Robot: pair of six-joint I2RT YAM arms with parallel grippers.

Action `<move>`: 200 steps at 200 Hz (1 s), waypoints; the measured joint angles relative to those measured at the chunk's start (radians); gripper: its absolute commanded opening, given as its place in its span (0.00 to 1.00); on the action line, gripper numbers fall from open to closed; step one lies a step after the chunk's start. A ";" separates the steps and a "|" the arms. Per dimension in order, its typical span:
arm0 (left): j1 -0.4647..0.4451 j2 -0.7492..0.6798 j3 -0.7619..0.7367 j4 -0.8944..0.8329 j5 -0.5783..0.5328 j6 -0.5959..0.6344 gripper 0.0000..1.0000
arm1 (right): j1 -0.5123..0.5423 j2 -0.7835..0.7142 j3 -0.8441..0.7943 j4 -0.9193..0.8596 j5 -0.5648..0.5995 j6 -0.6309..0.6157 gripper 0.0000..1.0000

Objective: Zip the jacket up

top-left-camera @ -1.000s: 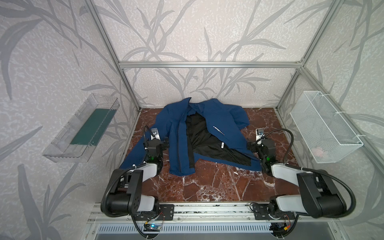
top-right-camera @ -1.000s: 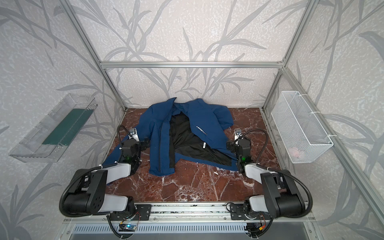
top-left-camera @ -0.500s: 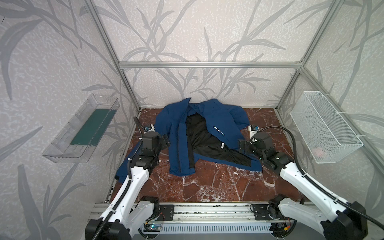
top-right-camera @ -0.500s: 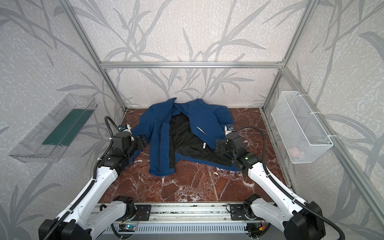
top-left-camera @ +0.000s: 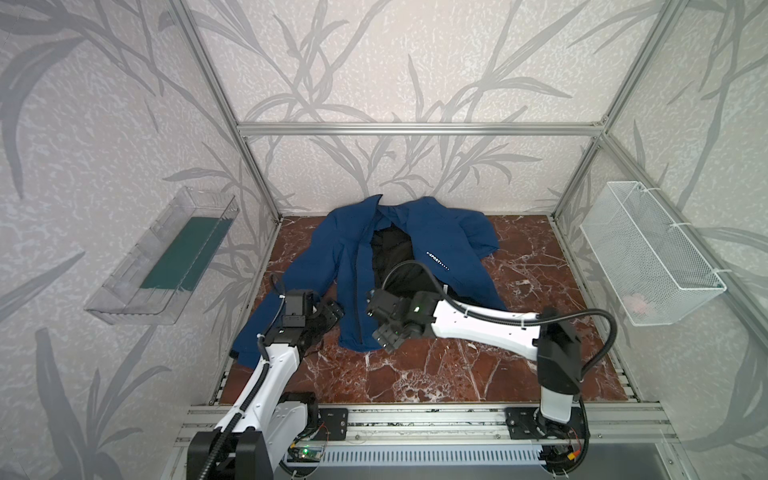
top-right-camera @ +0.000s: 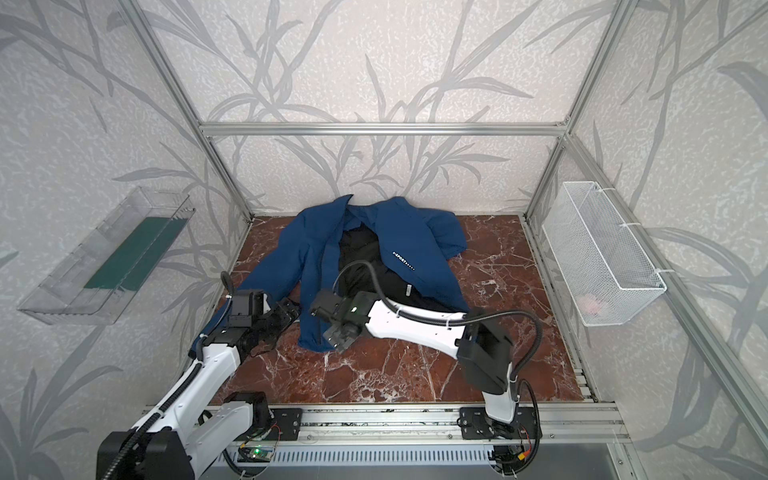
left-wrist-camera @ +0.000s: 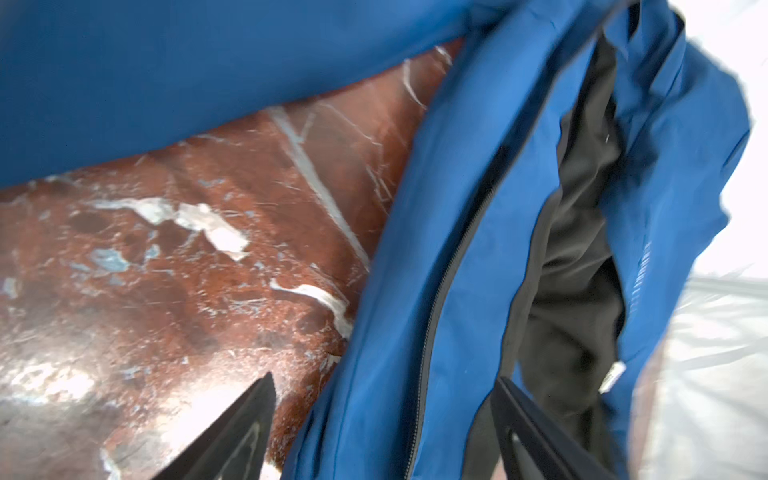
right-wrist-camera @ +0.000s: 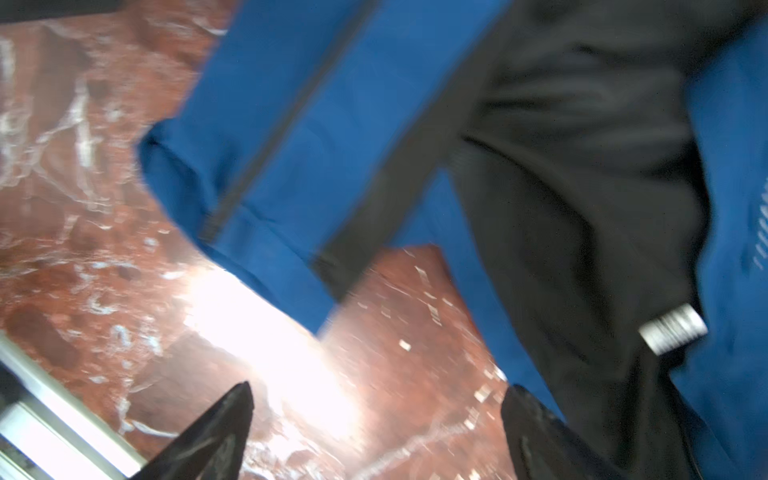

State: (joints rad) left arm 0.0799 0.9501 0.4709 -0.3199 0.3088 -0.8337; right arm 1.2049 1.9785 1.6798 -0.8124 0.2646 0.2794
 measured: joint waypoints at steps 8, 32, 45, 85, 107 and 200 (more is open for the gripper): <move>0.041 0.000 0.000 -0.002 0.023 0.000 0.83 | 0.024 0.052 0.057 -0.018 -0.004 -0.016 0.83; 0.143 0.005 0.000 -0.006 0.085 0.000 0.83 | 0.067 0.172 0.192 -0.056 -0.033 -0.043 0.80; 0.186 0.013 0.000 -0.005 0.118 0.001 0.83 | 0.072 0.214 0.231 -0.054 -0.064 -0.054 0.78; 0.244 0.015 0.000 -0.002 0.172 0.002 0.83 | 0.068 0.308 0.330 -0.061 -0.077 -0.066 0.59; 0.247 0.003 -0.001 -0.003 0.185 0.002 0.83 | 0.059 0.361 0.398 -0.090 -0.052 -0.062 0.52; 0.245 -0.077 -0.002 -0.042 0.182 0.028 0.82 | -0.024 0.392 0.409 -0.125 -0.064 -0.002 0.00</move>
State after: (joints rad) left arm 0.3252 0.8730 0.4690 -0.3618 0.4904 -0.8059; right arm 1.1812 2.3707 2.0884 -0.9371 0.2001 0.2775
